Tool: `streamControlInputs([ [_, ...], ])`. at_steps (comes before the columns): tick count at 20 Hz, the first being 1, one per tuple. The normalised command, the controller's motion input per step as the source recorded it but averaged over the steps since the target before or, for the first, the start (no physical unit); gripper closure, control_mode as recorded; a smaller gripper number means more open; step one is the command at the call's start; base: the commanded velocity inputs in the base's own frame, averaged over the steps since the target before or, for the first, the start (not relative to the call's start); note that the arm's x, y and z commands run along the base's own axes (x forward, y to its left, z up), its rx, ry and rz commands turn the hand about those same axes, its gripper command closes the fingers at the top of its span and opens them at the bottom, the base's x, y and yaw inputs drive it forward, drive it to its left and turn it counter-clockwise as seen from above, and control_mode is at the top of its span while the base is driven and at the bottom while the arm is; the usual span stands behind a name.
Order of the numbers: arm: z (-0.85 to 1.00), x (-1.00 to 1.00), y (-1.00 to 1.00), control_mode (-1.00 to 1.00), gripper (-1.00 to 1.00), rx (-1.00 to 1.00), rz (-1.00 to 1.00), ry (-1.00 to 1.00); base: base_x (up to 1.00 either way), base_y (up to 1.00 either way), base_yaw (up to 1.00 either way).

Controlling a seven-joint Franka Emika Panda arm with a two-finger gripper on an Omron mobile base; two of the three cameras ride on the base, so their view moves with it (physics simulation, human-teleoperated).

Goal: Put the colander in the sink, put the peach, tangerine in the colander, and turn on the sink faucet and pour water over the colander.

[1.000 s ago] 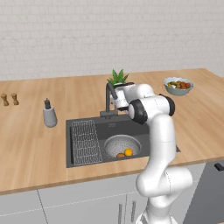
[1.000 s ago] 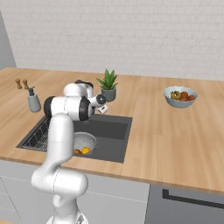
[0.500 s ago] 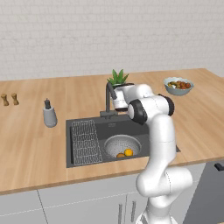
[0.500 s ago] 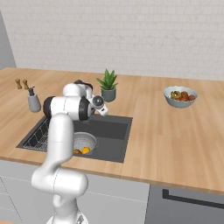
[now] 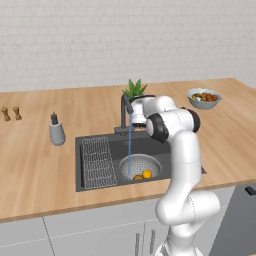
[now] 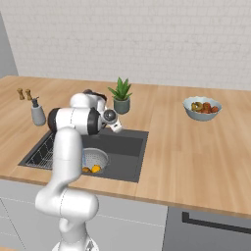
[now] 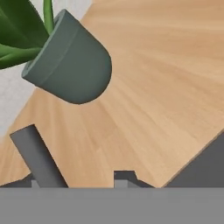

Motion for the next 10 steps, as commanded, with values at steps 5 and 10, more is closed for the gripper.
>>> streamControlInputs([
  [5, 0.0, -0.23, -0.92, -1.0, 1.0, 0.23, 0.0, 0.0, 0.0, 0.0, 0.0],
  [10, 0.0, 0.0, -0.45, -1.0, 1.0, 0.15, 0.0, 0.0, 0.0, 0.0, 0.0],
])
